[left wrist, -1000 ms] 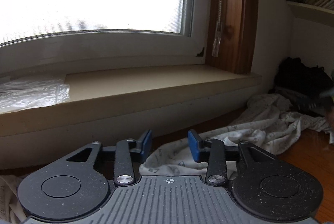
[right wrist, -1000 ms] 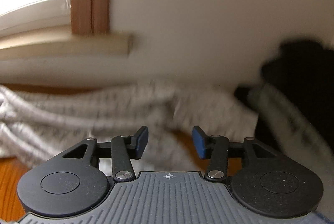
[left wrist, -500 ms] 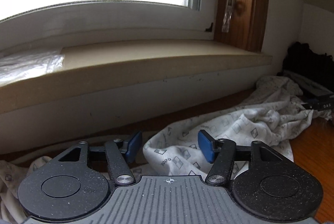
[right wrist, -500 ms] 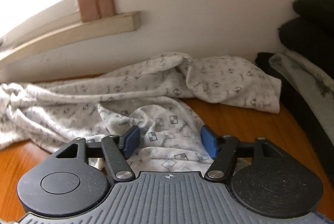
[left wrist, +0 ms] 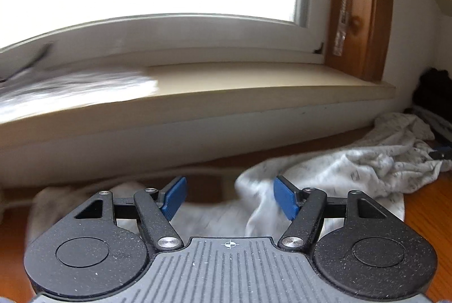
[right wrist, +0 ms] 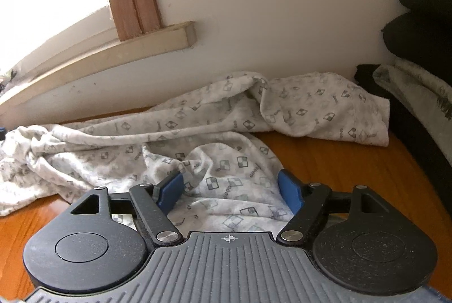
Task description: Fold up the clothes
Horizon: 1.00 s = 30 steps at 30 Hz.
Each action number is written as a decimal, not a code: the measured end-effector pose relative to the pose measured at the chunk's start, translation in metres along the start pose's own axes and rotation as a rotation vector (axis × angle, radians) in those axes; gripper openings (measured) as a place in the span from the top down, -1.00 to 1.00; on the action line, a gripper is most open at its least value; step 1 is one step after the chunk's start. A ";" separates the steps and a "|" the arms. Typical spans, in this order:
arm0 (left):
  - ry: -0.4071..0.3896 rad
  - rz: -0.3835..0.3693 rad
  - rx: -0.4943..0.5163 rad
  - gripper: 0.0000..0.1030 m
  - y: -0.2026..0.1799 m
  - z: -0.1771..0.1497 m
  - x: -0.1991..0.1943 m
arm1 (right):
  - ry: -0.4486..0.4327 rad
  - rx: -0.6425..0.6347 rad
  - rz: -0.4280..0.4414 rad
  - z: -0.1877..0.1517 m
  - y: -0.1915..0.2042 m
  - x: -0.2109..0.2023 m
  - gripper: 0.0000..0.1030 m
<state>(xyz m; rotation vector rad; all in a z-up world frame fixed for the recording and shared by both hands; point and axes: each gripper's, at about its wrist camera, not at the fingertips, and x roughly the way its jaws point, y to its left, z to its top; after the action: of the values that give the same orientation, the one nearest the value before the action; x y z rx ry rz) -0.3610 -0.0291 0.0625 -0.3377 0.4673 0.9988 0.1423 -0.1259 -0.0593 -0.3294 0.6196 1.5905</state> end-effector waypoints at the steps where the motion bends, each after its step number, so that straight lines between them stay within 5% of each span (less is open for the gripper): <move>1: 0.006 0.013 -0.013 -0.39 0.000 -0.006 -0.010 | 0.000 0.003 0.005 0.000 0.000 -0.001 -0.42; 6: 0.037 0.076 -0.080 -0.16 0.001 -0.034 -0.058 | 0.003 -0.005 0.011 -0.001 0.000 -0.001 -0.46; 8: 0.050 0.102 -0.107 0.25 0.002 -0.046 -0.077 | 0.004 -0.009 0.016 0.000 0.001 -0.001 -0.46; 13: 0.068 0.082 -0.117 0.55 -0.014 -0.071 -0.105 | 0.001 0.005 0.039 0.000 -0.003 -0.001 -0.52; 18: 0.073 0.028 -0.118 0.55 -0.032 -0.084 -0.113 | -0.006 0.024 0.021 0.000 -0.004 -0.002 -0.52; 25: 0.075 0.028 -0.130 0.29 -0.049 -0.093 -0.106 | -0.003 0.014 -0.013 0.000 -0.002 -0.001 -0.52; 30: 0.081 0.056 -0.082 0.42 -0.055 -0.094 -0.093 | -0.003 0.013 -0.016 0.000 -0.001 -0.001 -0.52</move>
<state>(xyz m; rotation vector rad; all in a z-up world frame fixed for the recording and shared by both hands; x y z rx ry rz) -0.3764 -0.1684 0.0345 -0.4421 0.5120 1.0638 0.1430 -0.1268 -0.0593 -0.3222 0.6232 1.5707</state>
